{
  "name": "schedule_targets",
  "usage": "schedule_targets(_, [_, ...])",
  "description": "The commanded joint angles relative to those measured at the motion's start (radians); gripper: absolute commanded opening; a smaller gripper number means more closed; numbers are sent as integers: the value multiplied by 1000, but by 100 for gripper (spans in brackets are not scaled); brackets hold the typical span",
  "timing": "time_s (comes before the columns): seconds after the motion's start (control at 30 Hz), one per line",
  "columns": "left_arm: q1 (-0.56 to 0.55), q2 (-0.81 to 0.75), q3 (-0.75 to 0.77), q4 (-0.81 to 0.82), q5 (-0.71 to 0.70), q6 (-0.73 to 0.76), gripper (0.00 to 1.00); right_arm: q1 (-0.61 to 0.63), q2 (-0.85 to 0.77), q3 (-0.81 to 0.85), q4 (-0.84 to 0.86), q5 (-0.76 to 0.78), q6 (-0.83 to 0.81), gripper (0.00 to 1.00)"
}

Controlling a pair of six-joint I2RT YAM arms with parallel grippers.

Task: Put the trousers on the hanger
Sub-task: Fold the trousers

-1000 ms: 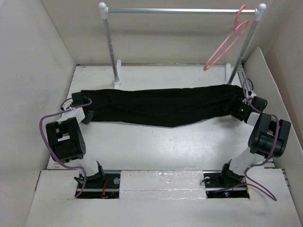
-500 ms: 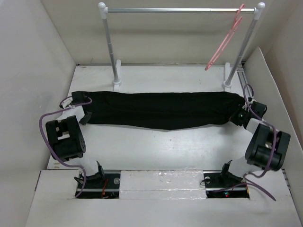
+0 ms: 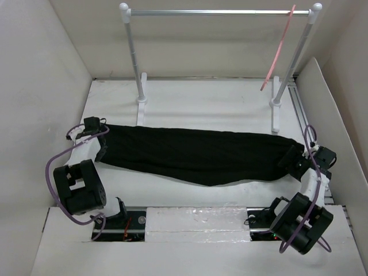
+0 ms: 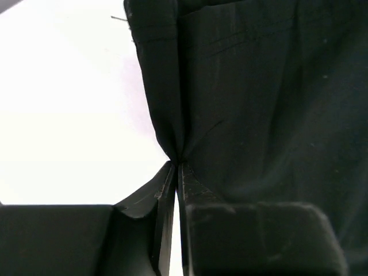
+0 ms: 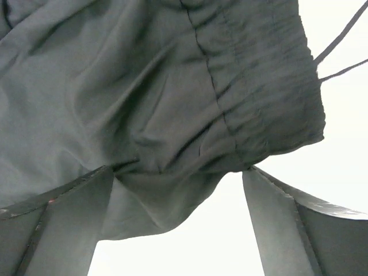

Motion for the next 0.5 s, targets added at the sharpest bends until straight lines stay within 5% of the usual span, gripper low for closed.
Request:
schedule_targets(0.0, [14, -33, 37, -54, -33, -14, 3, -1, 35, 84, -78, -15, -98, 100])
schedule_targets(0.1, [14, -79, 71, -63, 16, -22, 21, 48, 34, 190, -160, 10, -110, 100])
schedule_targets(0.47, [-245, -260, 124, 35, 155, 38, 31, -84, 100, 214, -115, 130, -64, 100])
